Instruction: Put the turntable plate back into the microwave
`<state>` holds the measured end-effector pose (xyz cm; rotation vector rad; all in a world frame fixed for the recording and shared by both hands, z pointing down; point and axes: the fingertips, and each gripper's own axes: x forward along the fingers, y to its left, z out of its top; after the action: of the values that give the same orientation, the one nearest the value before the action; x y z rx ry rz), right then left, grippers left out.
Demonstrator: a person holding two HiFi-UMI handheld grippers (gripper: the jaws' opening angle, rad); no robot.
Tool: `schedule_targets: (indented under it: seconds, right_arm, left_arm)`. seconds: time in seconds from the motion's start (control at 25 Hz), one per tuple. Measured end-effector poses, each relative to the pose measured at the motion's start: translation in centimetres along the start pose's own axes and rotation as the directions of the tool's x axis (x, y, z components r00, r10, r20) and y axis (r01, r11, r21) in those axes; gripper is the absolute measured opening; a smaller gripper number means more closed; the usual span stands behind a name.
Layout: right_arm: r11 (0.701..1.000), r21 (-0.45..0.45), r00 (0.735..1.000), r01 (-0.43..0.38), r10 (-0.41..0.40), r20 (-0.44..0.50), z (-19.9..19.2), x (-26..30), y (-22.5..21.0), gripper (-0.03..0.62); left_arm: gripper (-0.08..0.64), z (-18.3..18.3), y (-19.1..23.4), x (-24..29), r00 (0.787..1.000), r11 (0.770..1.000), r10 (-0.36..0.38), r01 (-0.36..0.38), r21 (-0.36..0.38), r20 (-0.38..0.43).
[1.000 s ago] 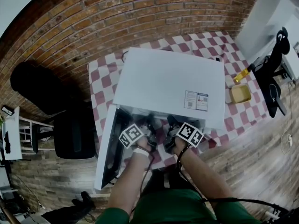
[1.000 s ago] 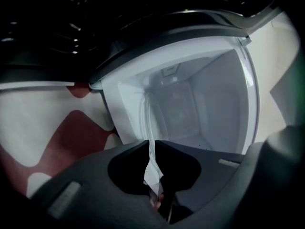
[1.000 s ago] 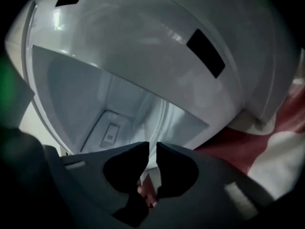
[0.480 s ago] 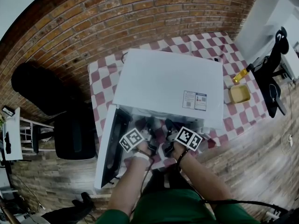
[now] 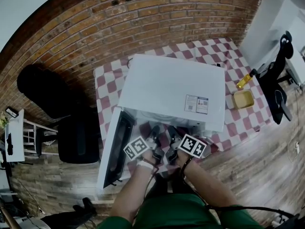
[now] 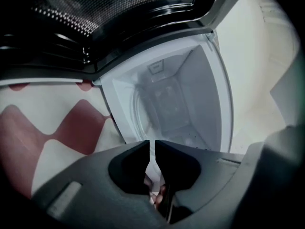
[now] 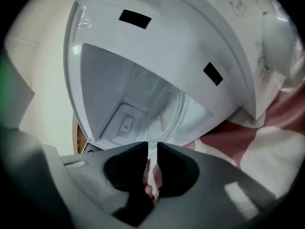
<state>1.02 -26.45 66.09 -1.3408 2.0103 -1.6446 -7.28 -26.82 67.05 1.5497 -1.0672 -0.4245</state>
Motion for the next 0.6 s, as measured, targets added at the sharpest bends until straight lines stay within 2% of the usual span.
schedule_targets:
  seconds: [0.16,0.28,0.4,0.6]
  right_arm:
    - [1.000,-0.022,1.000,-0.021,0.021,-0.002,0.4,-1.3,1.0,0.060]
    - [0.996,-0.076,0.999,-0.043,0.043,-0.013,0.7,-2.0,2.2,0.060]
    - [0.989,-0.136,0.997,-0.066,0.062,-0.037,0.6,-2.7,3.4,0.060]
    - [0.979,-0.177,0.994,-0.106,0.099,-0.052,0.9,-3.7,5.5,0.057]
  left_arm:
    - [0.038,0.5,-1.4,-1.7,1.000,1.000,-0.003,0.003,0.022,0.023]
    - [0.038,0.9,-2.4,-3.1,0.999,1.000,-0.007,0.006,0.027,0.041]
    - [0.038,1.2,-3.8,-4.4,0.997,0.999,-0.031,0.031,0.010,0.065]
    - [0.038,2.0,-6.2,-5.5,0.993,0.998,-0.063,0.060,0.033,0.101]
